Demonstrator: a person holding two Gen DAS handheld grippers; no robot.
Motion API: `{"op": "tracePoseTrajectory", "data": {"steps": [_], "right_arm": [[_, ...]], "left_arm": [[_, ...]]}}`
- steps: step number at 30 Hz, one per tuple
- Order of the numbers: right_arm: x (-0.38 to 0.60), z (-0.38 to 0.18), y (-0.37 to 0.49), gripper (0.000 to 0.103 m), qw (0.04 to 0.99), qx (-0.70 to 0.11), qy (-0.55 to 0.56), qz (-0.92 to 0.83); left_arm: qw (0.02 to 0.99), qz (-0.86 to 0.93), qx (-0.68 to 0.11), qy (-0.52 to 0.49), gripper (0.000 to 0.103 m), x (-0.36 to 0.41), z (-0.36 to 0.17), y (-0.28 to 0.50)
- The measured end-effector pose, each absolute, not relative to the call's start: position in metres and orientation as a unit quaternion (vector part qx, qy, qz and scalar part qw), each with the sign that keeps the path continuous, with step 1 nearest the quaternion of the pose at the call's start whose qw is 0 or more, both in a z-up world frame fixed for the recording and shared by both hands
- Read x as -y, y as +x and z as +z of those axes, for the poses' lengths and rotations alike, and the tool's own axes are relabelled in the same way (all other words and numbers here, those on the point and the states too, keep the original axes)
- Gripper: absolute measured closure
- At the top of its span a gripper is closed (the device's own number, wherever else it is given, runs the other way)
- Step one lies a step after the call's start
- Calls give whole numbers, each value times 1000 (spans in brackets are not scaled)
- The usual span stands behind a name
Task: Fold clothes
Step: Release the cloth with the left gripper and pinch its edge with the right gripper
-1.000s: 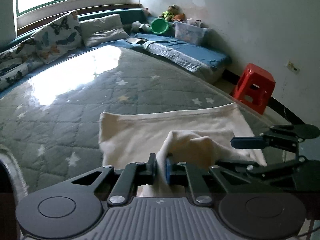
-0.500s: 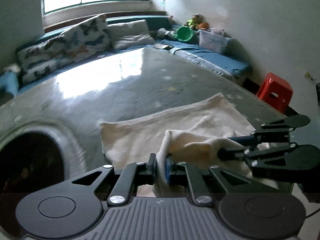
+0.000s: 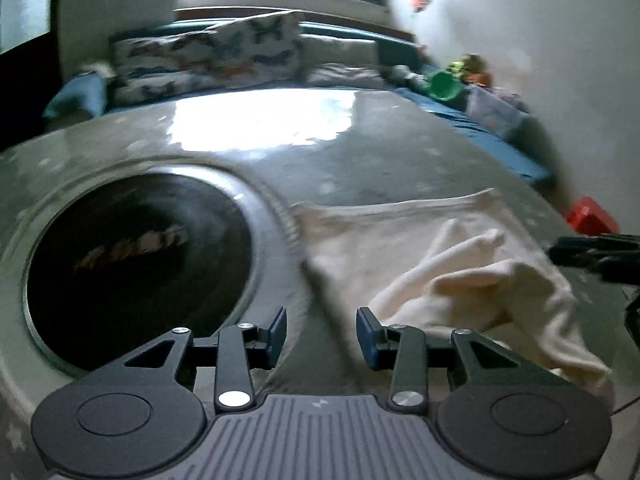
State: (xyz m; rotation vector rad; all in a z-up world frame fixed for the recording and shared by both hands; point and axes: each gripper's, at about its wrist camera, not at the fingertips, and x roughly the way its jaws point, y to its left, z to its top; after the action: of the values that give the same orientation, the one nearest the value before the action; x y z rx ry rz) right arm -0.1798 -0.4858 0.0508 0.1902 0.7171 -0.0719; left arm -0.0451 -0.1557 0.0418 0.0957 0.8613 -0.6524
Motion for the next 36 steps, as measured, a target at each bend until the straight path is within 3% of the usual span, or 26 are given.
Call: {"op": "tracePoseTrajectory", "data": {"steps": [8, 10, 22, 24, 25, 29, 36], "right_arm": [[504, 25, -169, 63, 920, -375, 101, -58], [502, 21, -166, 63, 919, -379, 94, -55], [501, 16, -158, 64, 916, -389, 75, -55], [499, 15, -156, 69, 918, -387, 72, -54], [499, 15, -156, 71, 918, -386, 72, -53], [497, 15, -150, 89, 918, -387, 77, -43], [483, 17, -126, 92, 918, -391, 66, -22]], "left_arm": [[859, -298, -414, 56, 65, 168, 32, -49], [858, -301, -414, 52, 75, 172, 30, -46], [855, -313, -410, 50, 76, 188, 23, -36], [857, -311, -407, 55, 78, 191, 22, -36], [858, -310, -406, 58, 87, 193, 22, -37], [864, -301, -399, 66, 95, 196, 20, -38], [874, -273, -398, 64, 97, 179, 23, -21]]}}
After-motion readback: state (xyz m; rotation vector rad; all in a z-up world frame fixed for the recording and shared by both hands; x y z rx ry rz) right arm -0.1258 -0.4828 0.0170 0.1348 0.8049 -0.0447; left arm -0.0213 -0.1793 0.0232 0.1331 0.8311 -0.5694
